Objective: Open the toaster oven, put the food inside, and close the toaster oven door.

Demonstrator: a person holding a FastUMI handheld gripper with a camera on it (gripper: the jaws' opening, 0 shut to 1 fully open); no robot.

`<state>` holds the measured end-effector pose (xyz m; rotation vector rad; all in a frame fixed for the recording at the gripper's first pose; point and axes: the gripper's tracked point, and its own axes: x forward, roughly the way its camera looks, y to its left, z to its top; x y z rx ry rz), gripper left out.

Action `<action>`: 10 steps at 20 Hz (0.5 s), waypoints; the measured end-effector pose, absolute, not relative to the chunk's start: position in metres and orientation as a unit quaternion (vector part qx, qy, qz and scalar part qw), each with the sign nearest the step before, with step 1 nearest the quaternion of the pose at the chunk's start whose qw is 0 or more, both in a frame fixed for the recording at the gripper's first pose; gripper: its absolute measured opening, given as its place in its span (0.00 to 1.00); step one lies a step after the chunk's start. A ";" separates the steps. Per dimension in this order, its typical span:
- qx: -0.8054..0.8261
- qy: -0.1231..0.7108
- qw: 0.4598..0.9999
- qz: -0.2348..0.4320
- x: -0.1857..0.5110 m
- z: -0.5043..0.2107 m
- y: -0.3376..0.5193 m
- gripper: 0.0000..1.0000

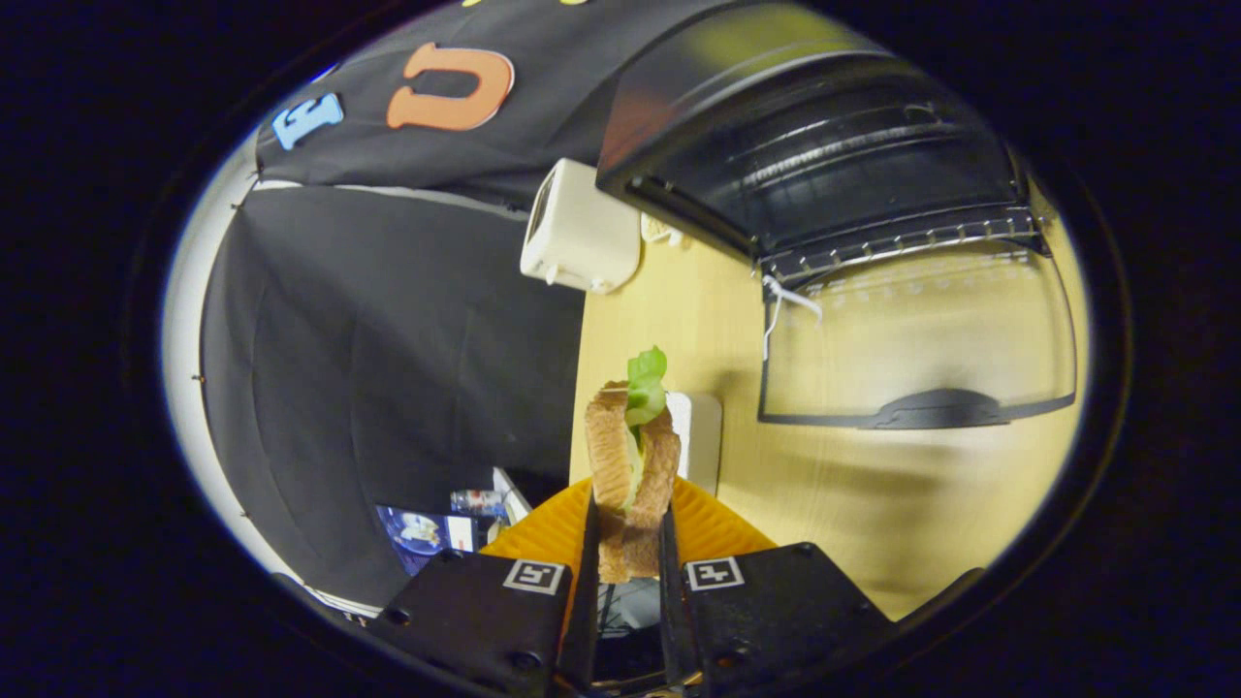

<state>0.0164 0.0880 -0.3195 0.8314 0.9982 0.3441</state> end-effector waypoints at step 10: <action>0.484 0.320 0.814 0.035 0.051 -0.325 -0.020 0.32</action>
